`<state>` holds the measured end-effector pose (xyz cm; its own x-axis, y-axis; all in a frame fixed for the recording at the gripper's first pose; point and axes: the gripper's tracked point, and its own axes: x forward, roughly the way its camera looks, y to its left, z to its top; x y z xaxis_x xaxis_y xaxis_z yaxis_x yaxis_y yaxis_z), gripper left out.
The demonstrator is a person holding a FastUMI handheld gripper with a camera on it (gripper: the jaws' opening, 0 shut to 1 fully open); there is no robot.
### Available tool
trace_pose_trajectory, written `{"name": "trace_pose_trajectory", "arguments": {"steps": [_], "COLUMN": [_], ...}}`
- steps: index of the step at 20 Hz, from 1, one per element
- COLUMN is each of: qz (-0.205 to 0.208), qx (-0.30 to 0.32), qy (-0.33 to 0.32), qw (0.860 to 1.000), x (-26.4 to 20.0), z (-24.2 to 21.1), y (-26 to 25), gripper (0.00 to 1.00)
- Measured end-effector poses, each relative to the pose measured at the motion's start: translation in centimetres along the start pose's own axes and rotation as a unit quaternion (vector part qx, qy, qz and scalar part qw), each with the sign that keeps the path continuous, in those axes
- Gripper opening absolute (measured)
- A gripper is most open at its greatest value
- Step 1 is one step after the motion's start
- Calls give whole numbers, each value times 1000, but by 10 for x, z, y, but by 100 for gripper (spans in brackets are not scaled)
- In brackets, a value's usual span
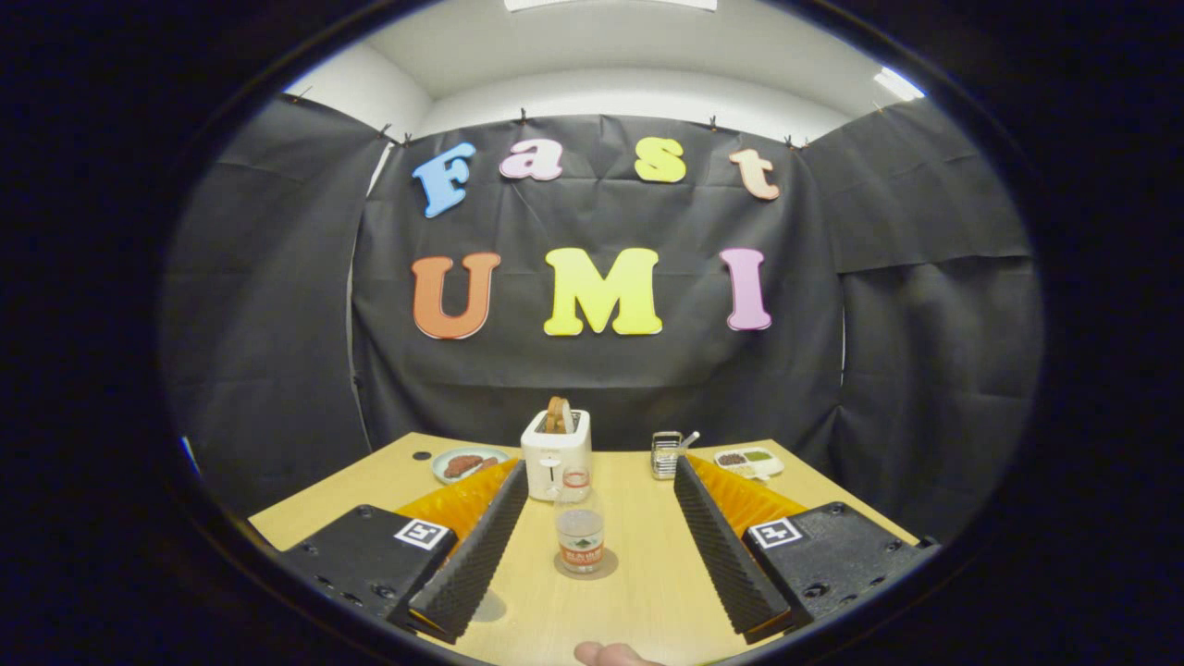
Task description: Take the bottle from table, then pour the juice into the cup, finally place the bottle on the coaster
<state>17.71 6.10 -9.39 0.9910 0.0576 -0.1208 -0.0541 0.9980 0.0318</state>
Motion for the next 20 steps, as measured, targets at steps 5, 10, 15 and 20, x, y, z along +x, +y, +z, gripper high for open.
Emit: {"name": "trace_pose_trajectory", "arguments": {"steps": [5, 10, 15, 20], "qz": [-17, -15, -27, -32], "qx": [-16, 2, 3, 16], "qy": [-5, -34, -24, -34], "qw": [1000, 999, 999, 999], "x": [-47, -88, -111, -138], "z": [24, 61, 70, 88], "y": [-8, -8, -15, -22], "gripper": [100, 100, 100, 100]}}
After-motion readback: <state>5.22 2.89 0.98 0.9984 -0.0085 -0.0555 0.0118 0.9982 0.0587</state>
